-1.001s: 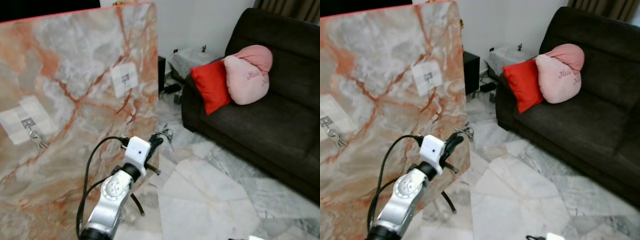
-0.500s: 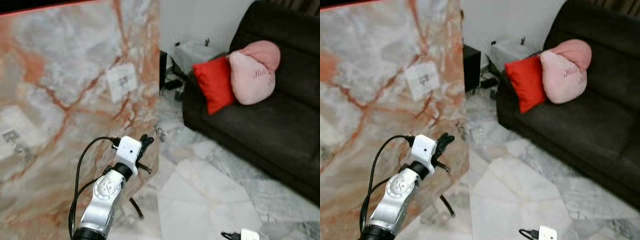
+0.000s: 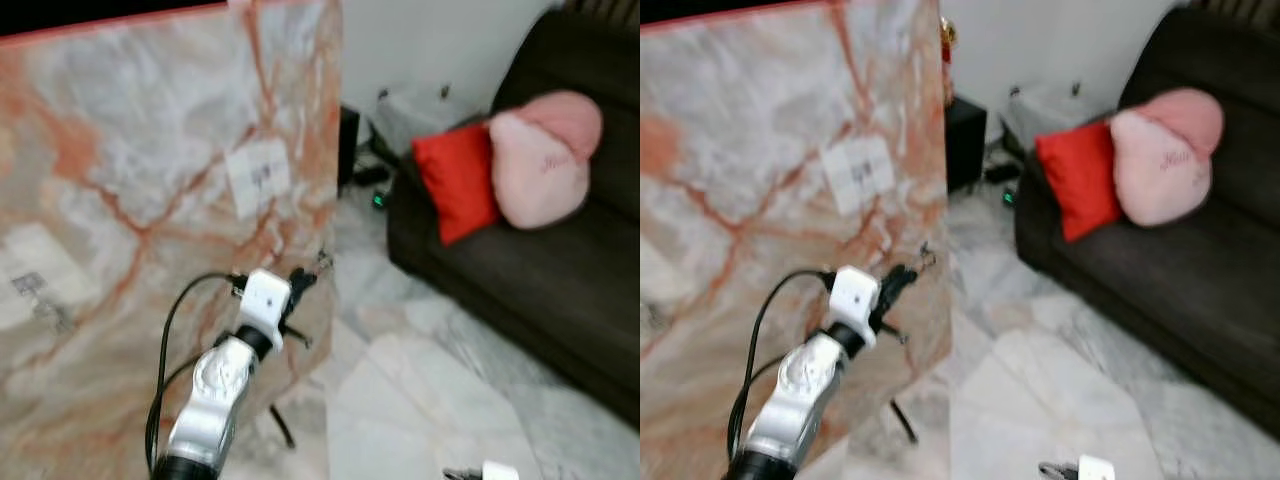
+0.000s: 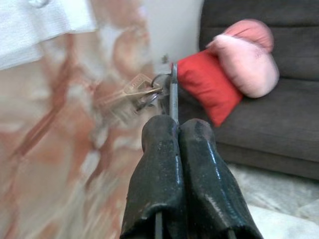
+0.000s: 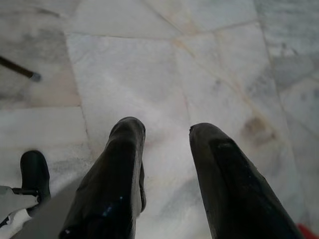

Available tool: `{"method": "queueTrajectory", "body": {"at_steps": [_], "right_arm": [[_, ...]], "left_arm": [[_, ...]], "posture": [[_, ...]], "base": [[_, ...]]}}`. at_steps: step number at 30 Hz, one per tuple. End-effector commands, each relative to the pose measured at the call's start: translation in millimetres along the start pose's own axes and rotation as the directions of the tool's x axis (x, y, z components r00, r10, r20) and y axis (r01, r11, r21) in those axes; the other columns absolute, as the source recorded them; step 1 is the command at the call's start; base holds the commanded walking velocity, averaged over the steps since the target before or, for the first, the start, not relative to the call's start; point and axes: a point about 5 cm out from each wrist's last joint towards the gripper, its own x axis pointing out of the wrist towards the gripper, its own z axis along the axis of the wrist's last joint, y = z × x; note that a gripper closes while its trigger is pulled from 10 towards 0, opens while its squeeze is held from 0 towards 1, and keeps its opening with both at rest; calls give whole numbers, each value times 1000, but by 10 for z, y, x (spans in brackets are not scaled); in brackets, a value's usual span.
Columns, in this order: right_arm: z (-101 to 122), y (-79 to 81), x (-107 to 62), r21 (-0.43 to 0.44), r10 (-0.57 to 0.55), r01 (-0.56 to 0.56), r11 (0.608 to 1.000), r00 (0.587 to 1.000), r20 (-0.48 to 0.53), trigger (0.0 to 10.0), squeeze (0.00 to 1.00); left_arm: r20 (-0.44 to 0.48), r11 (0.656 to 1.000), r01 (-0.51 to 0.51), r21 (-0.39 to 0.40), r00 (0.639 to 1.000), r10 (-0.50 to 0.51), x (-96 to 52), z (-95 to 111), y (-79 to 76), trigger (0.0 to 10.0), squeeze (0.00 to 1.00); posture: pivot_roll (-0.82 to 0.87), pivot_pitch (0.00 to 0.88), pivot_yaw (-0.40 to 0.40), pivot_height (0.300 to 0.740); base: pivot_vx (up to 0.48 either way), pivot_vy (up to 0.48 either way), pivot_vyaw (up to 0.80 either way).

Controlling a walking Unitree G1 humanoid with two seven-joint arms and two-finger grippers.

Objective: Hang keys on a hook

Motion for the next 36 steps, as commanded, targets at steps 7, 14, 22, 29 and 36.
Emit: {"method": "queueTrajectory", "body": {"at_steps": [7,14,22,29,36], "right_arm": [[-26,-12,-7,-4,-2,2,1000,1000,-2,10000,0],[-33,-6,-8,11,-8,8,1000,1000,-4,10000,0],[-38,-2,-8,21,-14,14,1000,1000,-8,10000,0],[-45,7,-9,49,-10,11,999,1000,-7,10000,0],[-48,10,-9,43,-8,8,999,1000,-11,10000,0]], "left_arm": [[51,1000,6,3,999,-6,54,122,-5,10000,0],[61,998,67,-1,996,-67,114,189,-61,10000,0],[49,987,158,-8,986,-157,129,194,-176,10000,0],[44,983,184,-2,982,-184,126,184,-225,10000,0],[57,988,156,4,986,-156,148,216,-173,10000,0]], "posture": [[-4,0,-72,740],[-2,0,-68,740],[-1,0,-63,740],[-1,0,-61,740],[2,0,-60,740]], "base": [[0,0,800],[0,0,302],[0,0,0],[0,0,-430],[0,0,-800]]}}
